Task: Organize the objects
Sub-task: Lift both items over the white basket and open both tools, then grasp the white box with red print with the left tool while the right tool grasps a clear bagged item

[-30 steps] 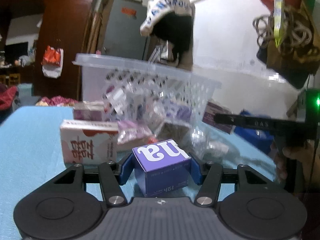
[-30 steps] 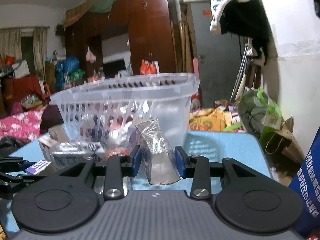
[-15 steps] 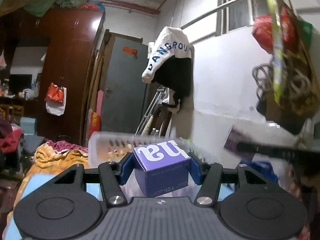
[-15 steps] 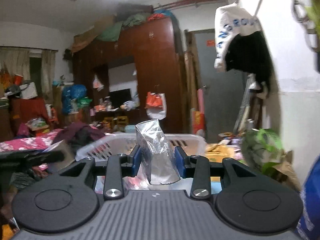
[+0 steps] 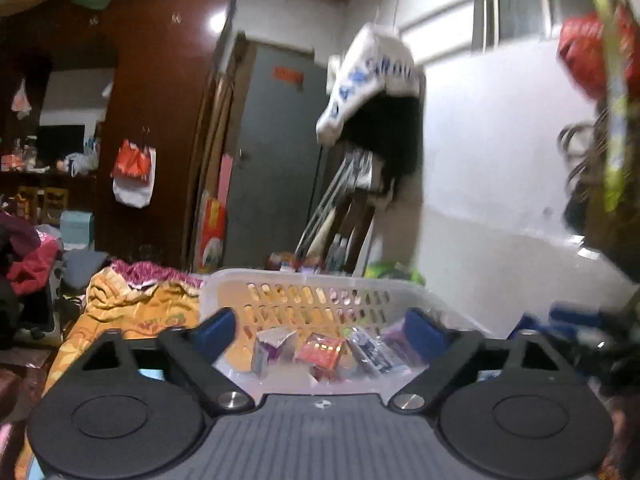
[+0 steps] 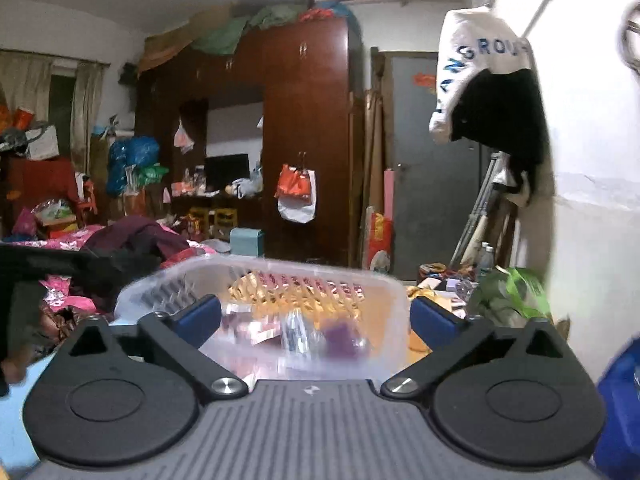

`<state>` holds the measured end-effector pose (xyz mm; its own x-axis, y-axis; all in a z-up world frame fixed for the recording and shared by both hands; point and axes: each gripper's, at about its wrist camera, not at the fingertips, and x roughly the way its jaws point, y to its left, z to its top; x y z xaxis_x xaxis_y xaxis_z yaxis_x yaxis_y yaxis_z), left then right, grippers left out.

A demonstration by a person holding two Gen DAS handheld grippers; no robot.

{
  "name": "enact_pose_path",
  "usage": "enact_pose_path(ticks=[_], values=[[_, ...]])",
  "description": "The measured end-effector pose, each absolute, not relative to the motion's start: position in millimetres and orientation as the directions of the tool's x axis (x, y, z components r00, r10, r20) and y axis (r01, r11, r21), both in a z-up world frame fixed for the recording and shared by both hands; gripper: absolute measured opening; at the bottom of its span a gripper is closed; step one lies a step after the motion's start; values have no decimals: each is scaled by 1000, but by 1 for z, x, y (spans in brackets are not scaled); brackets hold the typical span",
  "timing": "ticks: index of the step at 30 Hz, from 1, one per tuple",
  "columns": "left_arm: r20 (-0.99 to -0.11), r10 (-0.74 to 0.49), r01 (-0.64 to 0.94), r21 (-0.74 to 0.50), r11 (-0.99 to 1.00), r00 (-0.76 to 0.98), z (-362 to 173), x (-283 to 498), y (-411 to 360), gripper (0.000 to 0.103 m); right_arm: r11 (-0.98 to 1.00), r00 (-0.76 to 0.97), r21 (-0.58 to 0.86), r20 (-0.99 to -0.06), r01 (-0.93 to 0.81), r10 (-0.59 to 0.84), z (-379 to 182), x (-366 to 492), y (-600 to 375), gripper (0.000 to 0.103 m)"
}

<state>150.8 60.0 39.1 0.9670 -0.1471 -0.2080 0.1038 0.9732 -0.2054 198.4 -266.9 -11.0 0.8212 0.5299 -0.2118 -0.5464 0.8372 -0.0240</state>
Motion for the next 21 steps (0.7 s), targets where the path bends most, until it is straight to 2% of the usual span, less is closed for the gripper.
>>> enact_pose_path(ticks=[2,4,6,8,14,16,17,21], values=[[-196,-153,111,-211,971,969,21,125,63,103,829,802,-10,-261,-559,538,-36,185,-280,103],[-239,-145,97,-202,974,960,-3,114,61,103,828,783,1,-324,-560,530,-66,180,-286,101],[-280,-126,70,-202,977,952,-20,112,60,103,811,739,30,-392,-585,548,-89,183,-286,82],[-339,-119,55,-194,980,933,-33,117,59,103,796,699,70,-436,-602,567,-100,191,-282,71],[-425,-65,14,-122,992,903,-41,134,57,103,760,659,51,-464,-648,592,-99,202,-264,70],[-446,-71,22,-113,993,892,-46,136,53,103,758,643,72,-483,-648,595,-102,206,-261,64],[-464,-73,24,-112,993,883,-49,136,50,102,754,634,90,-481,-651,605,-107,200,-263,55],[-506,-66,13,-107,994,860,-54,137,48,101,754,635,74,-490,-652,597,-112,194,-258,55]])
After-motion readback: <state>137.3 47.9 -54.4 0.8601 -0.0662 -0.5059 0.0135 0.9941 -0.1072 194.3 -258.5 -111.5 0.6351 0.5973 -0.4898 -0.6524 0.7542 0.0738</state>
